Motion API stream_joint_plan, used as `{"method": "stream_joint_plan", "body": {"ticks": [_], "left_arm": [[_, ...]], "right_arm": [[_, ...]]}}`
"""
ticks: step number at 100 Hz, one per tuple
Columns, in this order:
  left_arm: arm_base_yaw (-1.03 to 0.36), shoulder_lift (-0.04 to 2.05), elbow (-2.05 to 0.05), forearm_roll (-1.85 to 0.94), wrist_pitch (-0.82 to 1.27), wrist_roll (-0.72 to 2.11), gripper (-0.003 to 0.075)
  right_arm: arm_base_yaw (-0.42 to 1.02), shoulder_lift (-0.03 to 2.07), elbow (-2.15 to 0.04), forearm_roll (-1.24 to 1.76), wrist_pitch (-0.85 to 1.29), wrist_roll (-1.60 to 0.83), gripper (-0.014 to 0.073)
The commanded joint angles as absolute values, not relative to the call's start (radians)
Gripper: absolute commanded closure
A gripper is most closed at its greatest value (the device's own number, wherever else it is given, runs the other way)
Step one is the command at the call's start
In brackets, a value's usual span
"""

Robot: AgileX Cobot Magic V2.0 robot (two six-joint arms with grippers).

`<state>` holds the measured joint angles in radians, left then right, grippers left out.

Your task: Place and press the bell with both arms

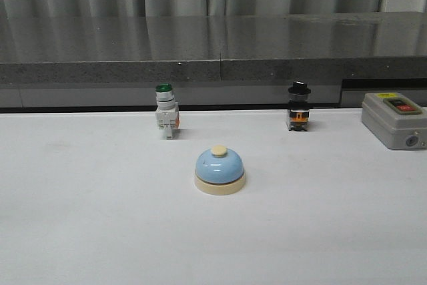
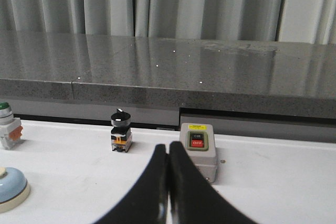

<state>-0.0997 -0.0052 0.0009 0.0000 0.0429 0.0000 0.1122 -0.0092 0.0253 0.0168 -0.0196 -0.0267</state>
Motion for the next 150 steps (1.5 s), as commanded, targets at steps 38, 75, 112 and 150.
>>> {"method": "stream_joint_plan", "body": {"ticks": [38,75,112,150], "left_arm": [[-0.097,-0.033,0.044,0.000,-0.038,-0.015,0.0741],[-0.097,-0.033,0.044,0.000,-0.038,-0.015,0.0741],[-0.097,-0.033,0.044,0.000,-0.038,-0.015,0.0741],[-0.097,-0.033,0.044,0.000,-0.038,-0.015,0.0741]], "right_arm": [[0.106,0.256,-0.395,0.130,0.342,-0.033,0.0654],[0.106,0.700,-0.797,0.130,0.721,-0.035,0.0654],[0.107,0.931,-0.822,0.131,0.733,-0.035,0.0654],[0.271,1.154,-0.881,0.131,0.662,-0.035,0.0654]]}}
